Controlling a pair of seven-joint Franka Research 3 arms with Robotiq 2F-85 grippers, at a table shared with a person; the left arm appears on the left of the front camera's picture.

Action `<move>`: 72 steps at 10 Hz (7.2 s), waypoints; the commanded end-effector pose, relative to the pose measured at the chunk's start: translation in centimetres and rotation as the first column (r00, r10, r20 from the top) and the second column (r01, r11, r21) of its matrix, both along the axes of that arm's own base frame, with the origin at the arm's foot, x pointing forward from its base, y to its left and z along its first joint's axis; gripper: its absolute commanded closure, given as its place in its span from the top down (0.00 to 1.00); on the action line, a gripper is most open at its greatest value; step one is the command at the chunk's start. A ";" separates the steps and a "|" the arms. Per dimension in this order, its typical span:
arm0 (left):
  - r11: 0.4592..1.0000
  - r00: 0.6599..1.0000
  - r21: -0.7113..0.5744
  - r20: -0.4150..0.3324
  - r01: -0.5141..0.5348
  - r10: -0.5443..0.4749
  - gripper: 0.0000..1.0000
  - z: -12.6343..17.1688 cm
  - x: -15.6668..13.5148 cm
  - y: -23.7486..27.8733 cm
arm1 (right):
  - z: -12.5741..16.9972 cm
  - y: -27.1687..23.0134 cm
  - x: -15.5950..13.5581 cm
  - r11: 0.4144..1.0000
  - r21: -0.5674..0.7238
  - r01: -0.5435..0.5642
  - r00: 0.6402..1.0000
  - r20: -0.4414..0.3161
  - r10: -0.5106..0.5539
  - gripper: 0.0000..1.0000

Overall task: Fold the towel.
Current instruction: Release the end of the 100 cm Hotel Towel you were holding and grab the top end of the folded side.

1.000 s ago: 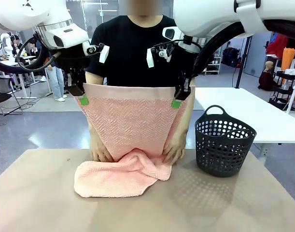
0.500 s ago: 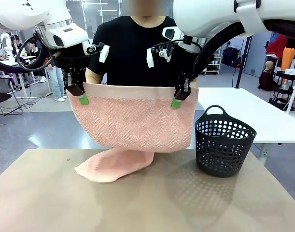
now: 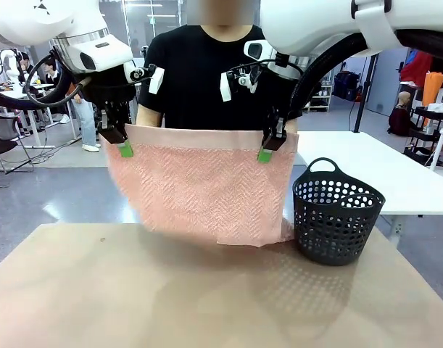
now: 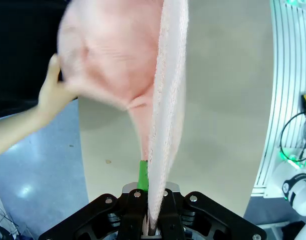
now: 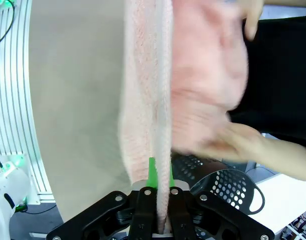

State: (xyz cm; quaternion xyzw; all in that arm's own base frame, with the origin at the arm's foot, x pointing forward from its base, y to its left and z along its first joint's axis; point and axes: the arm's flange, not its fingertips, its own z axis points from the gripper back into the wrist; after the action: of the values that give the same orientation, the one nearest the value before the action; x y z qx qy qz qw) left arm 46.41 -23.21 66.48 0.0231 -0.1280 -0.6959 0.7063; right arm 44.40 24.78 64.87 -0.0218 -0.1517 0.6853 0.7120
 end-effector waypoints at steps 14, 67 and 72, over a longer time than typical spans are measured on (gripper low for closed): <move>1.000 1.000 -0.003 0.004 -0.001 0.001 0.00 0.3 0.1 0.0 | 0.0 0.0 0.0 1.000 -0.004 -0.001 1.000 0.003 0.001 0.00; 1.000 1.000 0.000 0.001 0.001 -0.001 0.03 0.0 0.0 0.0 | 0.0 0.0 0.0 1.000 0.000 0.000 1.000 -0.001 0.000 0.03; 1.000 0.994 -0.005 0.111 -0.004 0.004 1.00 2.3 -1.5 0.1 | 1.8 -0.5 -1.3 0.999 0.014 0.035 0.995 0.093 -0.036 0.94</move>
State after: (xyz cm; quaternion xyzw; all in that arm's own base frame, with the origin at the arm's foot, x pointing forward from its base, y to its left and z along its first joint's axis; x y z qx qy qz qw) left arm 45.65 -23.07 68.47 0.0390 -0.1523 -0.6947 0.7019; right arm 43.86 24.51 66.32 -0.0325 -0.1715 0.6812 0.7110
